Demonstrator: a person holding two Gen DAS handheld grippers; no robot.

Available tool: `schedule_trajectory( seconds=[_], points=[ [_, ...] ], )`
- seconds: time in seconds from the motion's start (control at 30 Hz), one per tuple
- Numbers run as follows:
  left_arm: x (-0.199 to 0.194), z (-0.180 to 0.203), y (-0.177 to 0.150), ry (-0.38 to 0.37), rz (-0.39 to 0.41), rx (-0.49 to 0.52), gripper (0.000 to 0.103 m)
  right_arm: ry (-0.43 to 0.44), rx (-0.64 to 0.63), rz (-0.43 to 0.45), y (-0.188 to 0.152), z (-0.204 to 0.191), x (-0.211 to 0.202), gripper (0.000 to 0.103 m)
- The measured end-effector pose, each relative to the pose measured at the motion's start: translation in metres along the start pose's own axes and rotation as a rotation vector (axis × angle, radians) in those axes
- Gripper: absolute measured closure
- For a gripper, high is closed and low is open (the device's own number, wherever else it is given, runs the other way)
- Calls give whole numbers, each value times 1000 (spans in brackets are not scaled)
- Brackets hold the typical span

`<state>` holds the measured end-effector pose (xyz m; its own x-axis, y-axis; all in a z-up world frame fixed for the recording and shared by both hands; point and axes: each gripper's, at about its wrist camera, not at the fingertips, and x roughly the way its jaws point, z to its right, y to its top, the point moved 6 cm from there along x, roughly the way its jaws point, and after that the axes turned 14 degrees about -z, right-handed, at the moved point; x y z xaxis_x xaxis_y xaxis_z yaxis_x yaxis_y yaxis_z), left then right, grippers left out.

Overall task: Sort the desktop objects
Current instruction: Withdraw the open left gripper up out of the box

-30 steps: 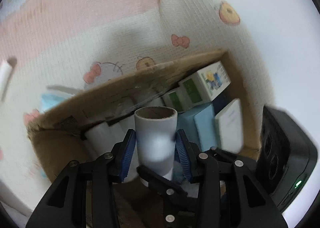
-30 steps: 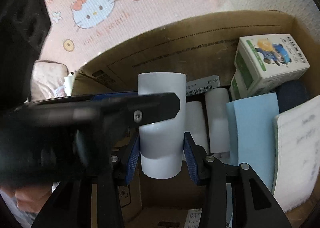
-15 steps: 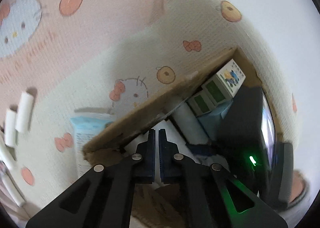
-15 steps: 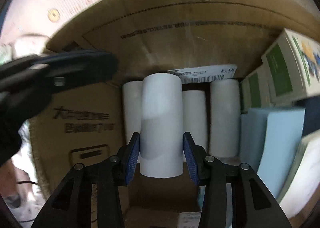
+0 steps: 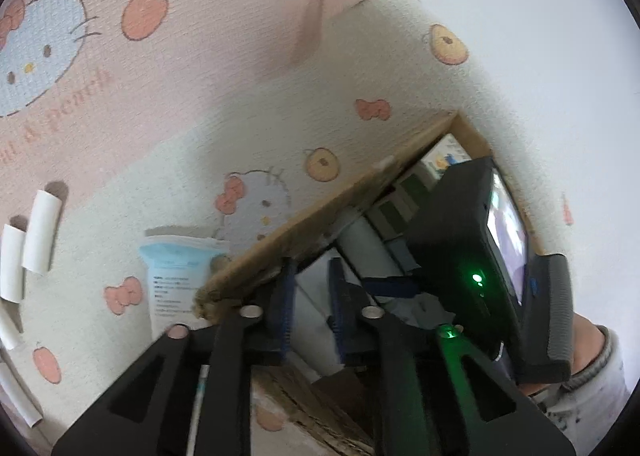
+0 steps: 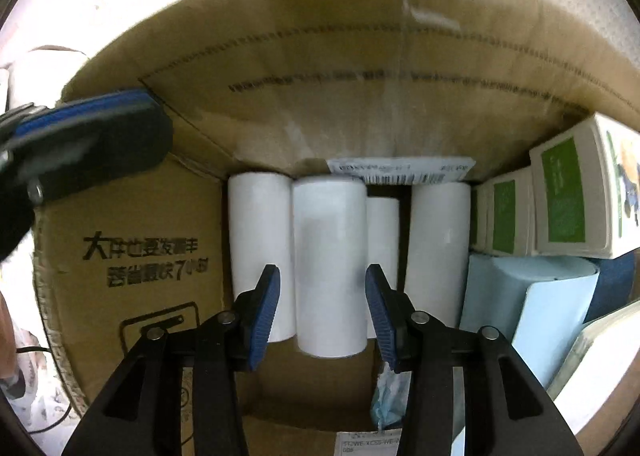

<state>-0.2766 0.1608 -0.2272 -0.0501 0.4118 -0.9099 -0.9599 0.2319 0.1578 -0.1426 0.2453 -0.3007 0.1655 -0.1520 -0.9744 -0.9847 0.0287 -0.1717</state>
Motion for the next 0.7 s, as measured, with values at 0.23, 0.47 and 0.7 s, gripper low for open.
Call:
schedule_trajectory(
  seconds=[0.23,0.47,0.7],
  points=[
    [-9,7,-2,-15,12,-14,67,1,-2,33,-12,-2,-18,62],
    [-4,30,-4,-6,-37,23,70,45,46,33,-43,13,-29,62],
    [42,46,-4,-47,-226,-36,96,212,126,-23,-59,27,-16,66]
  ],
)
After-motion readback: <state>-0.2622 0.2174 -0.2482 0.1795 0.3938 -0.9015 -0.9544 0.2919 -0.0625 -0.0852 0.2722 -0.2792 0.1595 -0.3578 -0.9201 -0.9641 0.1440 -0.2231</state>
